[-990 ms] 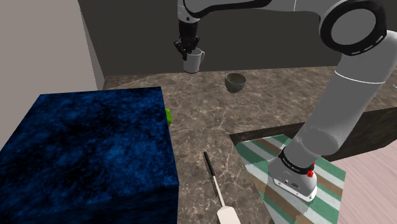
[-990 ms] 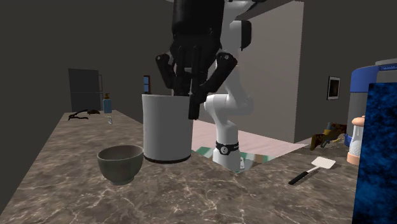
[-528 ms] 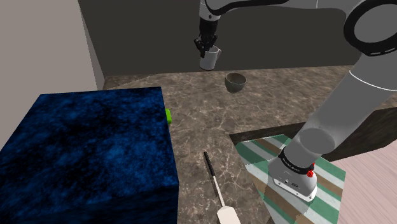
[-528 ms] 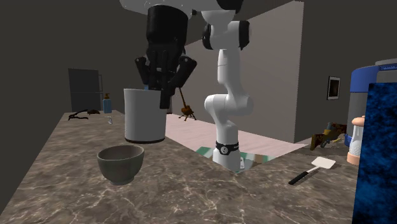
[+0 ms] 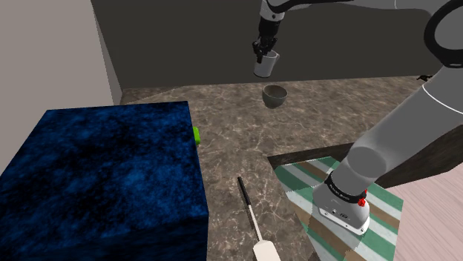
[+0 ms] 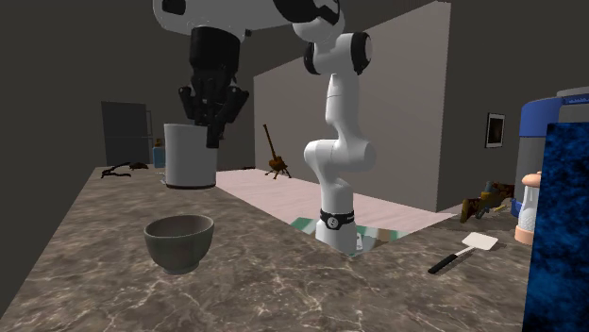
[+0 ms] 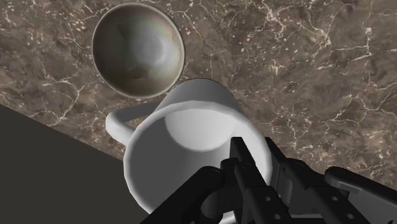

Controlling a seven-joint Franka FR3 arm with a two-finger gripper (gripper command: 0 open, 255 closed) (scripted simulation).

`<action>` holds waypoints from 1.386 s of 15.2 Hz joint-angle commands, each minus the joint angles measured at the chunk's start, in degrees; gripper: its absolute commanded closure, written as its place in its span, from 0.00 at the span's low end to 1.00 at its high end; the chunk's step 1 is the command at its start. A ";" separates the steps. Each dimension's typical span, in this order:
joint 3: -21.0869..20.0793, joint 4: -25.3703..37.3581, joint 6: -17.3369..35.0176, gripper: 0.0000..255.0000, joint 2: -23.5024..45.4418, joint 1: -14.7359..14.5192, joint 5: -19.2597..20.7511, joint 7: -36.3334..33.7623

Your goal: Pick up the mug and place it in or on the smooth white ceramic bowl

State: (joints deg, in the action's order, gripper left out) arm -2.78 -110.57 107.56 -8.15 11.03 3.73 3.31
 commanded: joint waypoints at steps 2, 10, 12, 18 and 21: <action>2.33 -1.95 0.26 1.00 -1.97 1.67 -0.07 4.11; 7.40 -5.14 1.44 1.00 -4.47 4.95 0.24 12.25; 7.42 -6.62 2.98 1.00 -4.41 4.96 0.27 12.18; 7.51 -10.77 7.60 1.00 -3.94 5.01 0.37 11.97; 7.55 -12.68 9.92 1.00 -3.53 5.03 0.42 11.88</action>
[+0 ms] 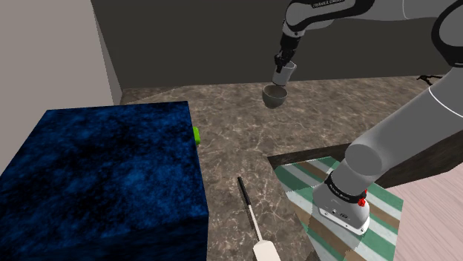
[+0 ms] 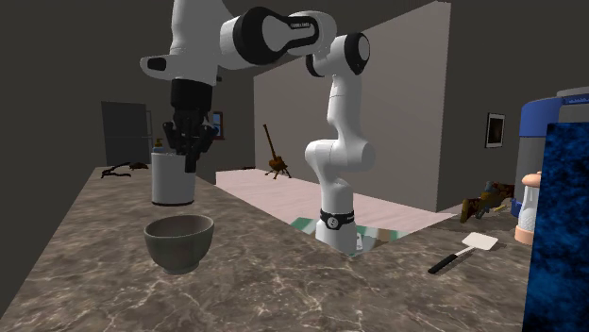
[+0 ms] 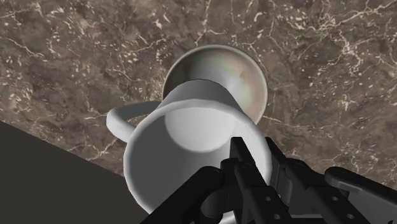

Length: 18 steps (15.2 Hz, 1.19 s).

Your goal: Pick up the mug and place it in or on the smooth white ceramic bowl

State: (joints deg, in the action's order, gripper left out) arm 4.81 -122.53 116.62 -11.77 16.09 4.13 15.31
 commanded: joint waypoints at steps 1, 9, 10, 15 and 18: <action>-0.02 -1.34 1.63 1.00 0.25 -0.02 0.04 -0.16; 0.07 -4.73 6.22 1.00 1.46 0.03 0.12 -0.34; 0.07 -4.73 6.22 1.00 1.46 0.03 0.12 -0.34; 0.07 -4.73 6.22 0.00 1.46 0.03 0.12 -0.34; 0.07 -4.73 6.22 0.00 1.45 0.03 0.12 -0.34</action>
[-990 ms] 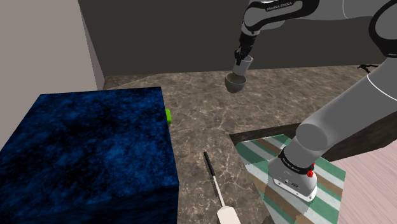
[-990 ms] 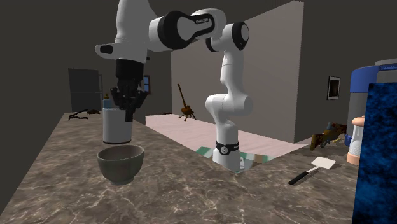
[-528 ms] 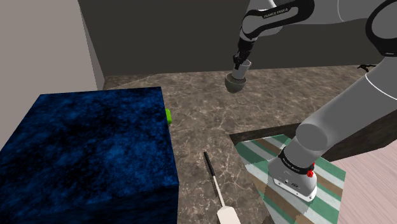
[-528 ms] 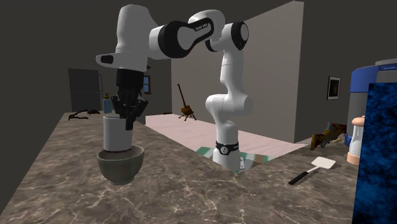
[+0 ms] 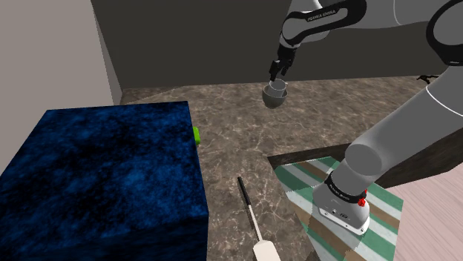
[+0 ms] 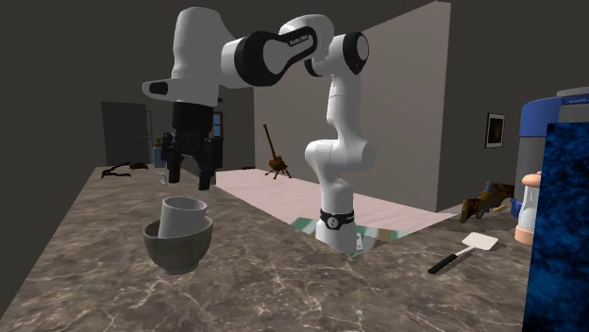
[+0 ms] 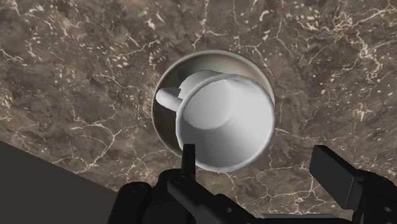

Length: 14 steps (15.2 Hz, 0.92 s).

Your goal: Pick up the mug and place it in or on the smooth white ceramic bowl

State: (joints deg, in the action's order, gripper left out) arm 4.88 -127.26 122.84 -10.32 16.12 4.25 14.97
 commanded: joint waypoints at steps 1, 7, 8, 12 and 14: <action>0.00 0.00 0.00 0.00 0.00 0.00 0.00 0.00; -0.33 4.67 -7.29 0.00 -2.61 -0.17 -0.07 -0.02; -0.33 4.66 -7.29 0.00 -2.62 -0.17 -0.07 -0.02; -0.34 4.67 -7.29 0.00 -2.61 -0.17 -0.07 -0.02; -0.34 4.67 -7.29 0.00 -2.61 -0.17 -0.07 -0.02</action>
